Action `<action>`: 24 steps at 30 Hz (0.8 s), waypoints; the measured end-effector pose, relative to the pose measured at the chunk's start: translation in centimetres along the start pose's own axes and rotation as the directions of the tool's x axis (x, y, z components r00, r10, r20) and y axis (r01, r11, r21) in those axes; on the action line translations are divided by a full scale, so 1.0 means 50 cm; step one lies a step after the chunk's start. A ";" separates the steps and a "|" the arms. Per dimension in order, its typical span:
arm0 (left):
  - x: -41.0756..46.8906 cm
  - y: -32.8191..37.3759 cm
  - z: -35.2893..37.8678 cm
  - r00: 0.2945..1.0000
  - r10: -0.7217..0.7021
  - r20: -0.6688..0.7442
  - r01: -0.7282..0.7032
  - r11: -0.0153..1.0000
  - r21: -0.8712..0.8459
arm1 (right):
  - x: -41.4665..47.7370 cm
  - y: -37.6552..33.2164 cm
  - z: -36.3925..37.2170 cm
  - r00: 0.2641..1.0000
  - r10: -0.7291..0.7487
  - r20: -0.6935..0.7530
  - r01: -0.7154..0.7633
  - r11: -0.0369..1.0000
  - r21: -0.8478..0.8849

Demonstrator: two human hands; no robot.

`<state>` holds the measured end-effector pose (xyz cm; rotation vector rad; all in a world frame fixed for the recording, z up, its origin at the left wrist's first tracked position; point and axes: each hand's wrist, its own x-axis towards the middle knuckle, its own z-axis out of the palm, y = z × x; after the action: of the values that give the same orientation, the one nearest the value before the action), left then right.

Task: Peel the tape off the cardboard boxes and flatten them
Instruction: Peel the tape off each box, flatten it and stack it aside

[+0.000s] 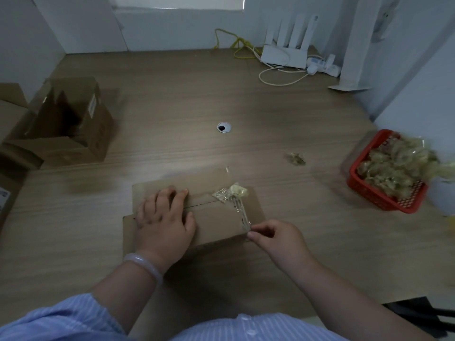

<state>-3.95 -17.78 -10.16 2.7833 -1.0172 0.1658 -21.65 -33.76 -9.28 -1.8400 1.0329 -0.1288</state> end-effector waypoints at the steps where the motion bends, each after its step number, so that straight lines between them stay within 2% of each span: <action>1: -0.001 0.000 0.000 1.000 0.003 -0.004 -0.003 1.000 0.001 | 0.000 -0.003 -0.004 1.000 -0.001 0.019 0.001 1.000 -0.005; 6: -0.001 -0.003 0.001 1.000 0.014 -0.004 -0.014 1.000 0.019 | 0.007 -0.010 -0.012 0.997 0.001 0.073 0.011 0.987 -0.159; 9: 0.001 -0.006 0.002 0.999 0.018 0.026 -0.019 0.998 0.054 | 0.009 -0.016 -0.017 0.987 0.073 0.142 -0.085 0.993 0.080; 12: 0.003 -0.007 0.002 0.999 0.017 0.050 -0.021 0.997 0.074 | 0.009 -0.032 -0.025 0.978 0.100 0.183 -0.148 0.951 0.273; 14: 0.002 -0.007 0.003 0.998 0.022 0.057 -0.027 0.996 0.084 | 0.014 -0.047 -0.033 0.987 0.097 0.127 -0.137 0.922 0.362; 18: 0.002 -0.005 0.003 0.999 0.029 0.045 -0.033 0.996 0.088 | 0.050 -0.079 -0.038 1.000 -0.007 -0.003 0.008 0.951 0.310; 21: 0.001 -0.005 0.001 0.999 0.035 0.017 -0.036 0.997 0.074 | 0.093 -0.091 -0.029 0.995 -0.013 -0.101 0.050 0.927 0.372; 24: 0.001 -0.005 0.000 0.999 0.044 0.006 -0.044 0.998 0.050 | 0.125 -0.101 -0.018 0.980 -0.114 -0.163 0.150 0.960 0.234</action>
<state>-3.73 -17.63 -10.18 2.8084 -1.0906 0.1928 -15.16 -37.96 -6.96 -1.6897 0.9478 -0.4610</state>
